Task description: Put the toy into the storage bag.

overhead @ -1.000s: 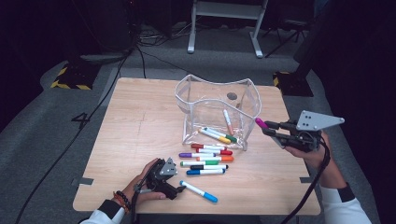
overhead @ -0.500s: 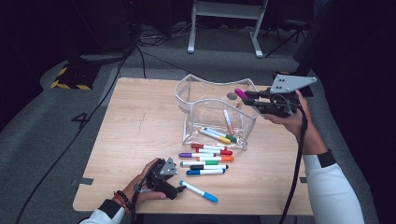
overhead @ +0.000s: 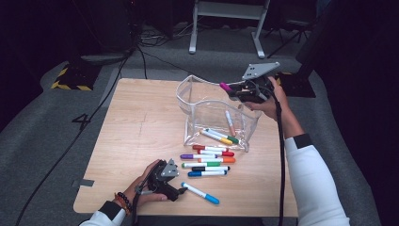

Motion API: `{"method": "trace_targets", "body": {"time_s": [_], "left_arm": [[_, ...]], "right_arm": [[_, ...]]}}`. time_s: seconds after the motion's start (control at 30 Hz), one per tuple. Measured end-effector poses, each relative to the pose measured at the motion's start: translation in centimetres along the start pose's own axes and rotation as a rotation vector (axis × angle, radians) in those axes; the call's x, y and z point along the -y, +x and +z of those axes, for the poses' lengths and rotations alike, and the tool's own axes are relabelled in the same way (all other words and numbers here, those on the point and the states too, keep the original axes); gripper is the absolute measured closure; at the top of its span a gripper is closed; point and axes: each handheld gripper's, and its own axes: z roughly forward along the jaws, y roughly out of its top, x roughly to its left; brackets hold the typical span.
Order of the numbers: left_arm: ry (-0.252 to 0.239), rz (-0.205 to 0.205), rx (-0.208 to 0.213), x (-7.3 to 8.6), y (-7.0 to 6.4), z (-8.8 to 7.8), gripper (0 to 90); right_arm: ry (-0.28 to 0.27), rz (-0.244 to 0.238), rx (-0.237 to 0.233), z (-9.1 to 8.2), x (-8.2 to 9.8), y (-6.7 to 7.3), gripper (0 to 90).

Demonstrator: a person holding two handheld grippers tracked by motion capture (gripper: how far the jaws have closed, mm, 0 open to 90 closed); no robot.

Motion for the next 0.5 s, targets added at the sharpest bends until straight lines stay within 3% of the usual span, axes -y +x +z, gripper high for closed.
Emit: {"method": "trace_targets", "body": {"time_s": [0.17, 0.33, 0.5], "left_arm": [[0.003, 0.003, 0.001, 0.0, 0.0, 0.0, 10.1], [0.0, 0.0, 0.0, 0.0, 0.0, 0.0, 10.1], [0.005, 0.003, 0.0, 0.0, 0.0, 0.0, 10.1]], "right_arm": [[0.111, 0.048, 0.009, 2.5, 0.7, -1.6, 74.7], [0.244, 0.073, 0.021, 4.6, 1.1, -1.8, 74.7], [0.351, 0.056, -0.038, 6.1, 1.2, -0.9, 74.6]]}}
